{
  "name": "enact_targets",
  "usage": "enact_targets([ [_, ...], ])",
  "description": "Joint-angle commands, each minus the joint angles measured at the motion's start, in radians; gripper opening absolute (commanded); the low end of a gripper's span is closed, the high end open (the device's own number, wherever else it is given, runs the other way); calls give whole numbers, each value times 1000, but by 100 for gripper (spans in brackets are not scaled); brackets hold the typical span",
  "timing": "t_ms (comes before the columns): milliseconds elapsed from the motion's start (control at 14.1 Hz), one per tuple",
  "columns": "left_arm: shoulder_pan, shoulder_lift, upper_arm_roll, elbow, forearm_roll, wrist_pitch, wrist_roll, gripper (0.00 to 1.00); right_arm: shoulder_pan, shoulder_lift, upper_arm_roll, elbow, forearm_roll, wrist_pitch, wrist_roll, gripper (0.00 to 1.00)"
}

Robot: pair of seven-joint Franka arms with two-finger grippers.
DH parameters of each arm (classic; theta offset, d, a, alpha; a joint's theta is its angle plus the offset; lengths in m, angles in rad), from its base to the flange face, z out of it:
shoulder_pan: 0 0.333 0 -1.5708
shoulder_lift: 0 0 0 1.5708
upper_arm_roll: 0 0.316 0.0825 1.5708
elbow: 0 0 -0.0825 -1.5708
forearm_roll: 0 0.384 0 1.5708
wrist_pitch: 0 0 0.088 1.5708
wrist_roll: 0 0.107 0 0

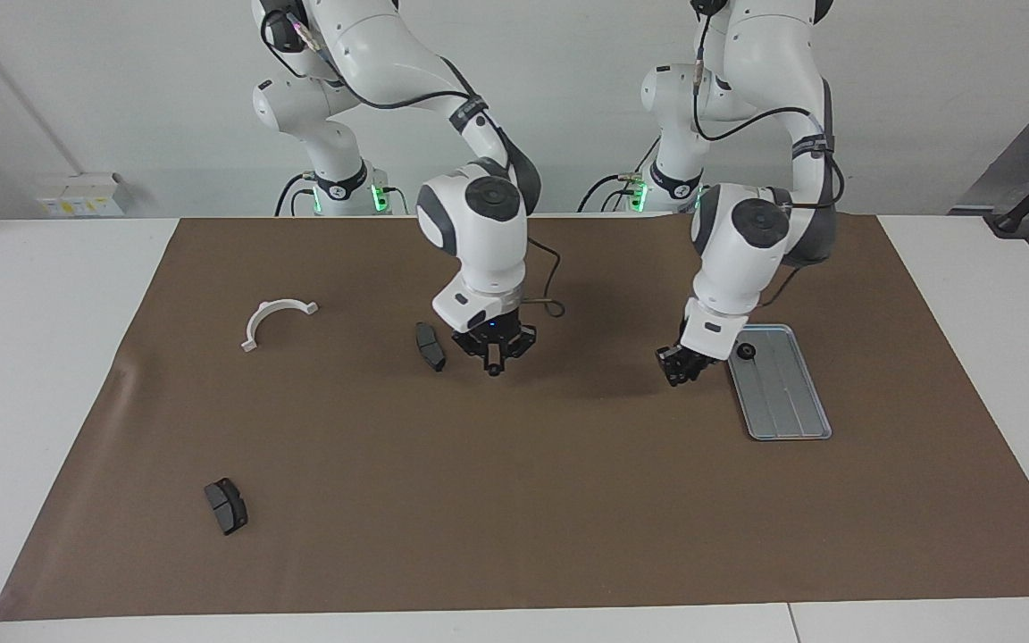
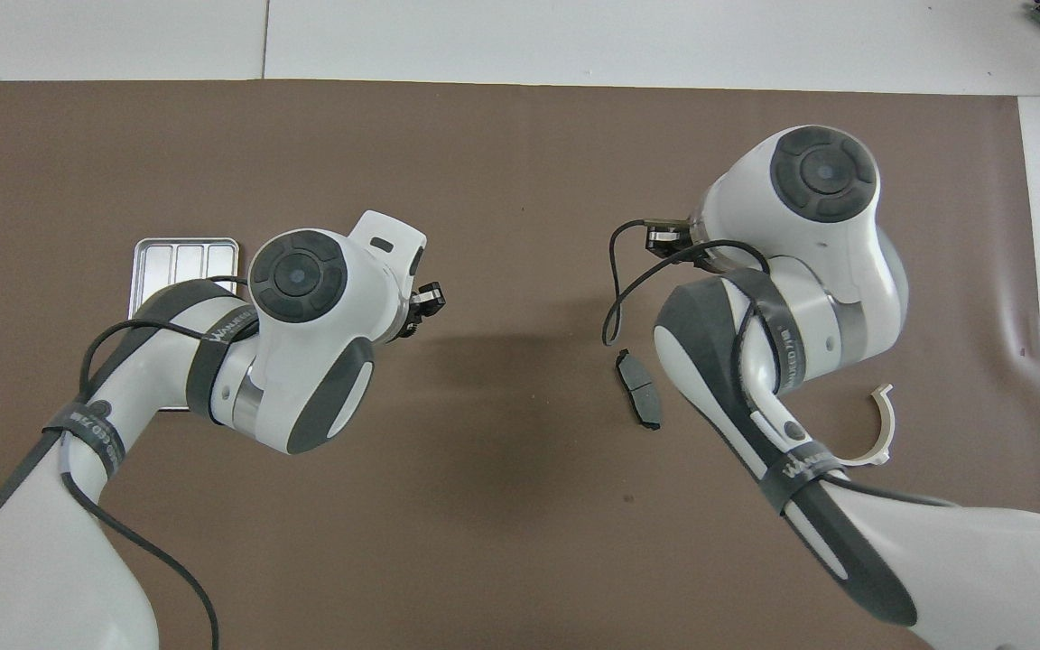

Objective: Place bearing gear from tray to pile

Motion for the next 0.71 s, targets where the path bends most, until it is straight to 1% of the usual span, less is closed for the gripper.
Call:
enact_targets([
  [0,-87,-18,18,-22,7,15,-74,0,-116,14,16,-11,90,39,-135,0],
  [142,-148,-7,20,-23,7,15,-95,0,-169,45,16,-10,108,103,-178,0],
  [284,-174,-1,20,-23,7,43,-126,0,-194,88,17,-8,108,163,-179,0],
  [496,-176,2,20,-22,7,72,-157,32,-197,147,17,-13,111,237,-184,0],
  [567,-174,2,20,-20,7,77,-164,47,-209,160,17,-11,111,258,-189,0],
  [638,-168,4,21,-20,7,77,-164,66,-213,172,17,-14,111,272,-195,0],
])
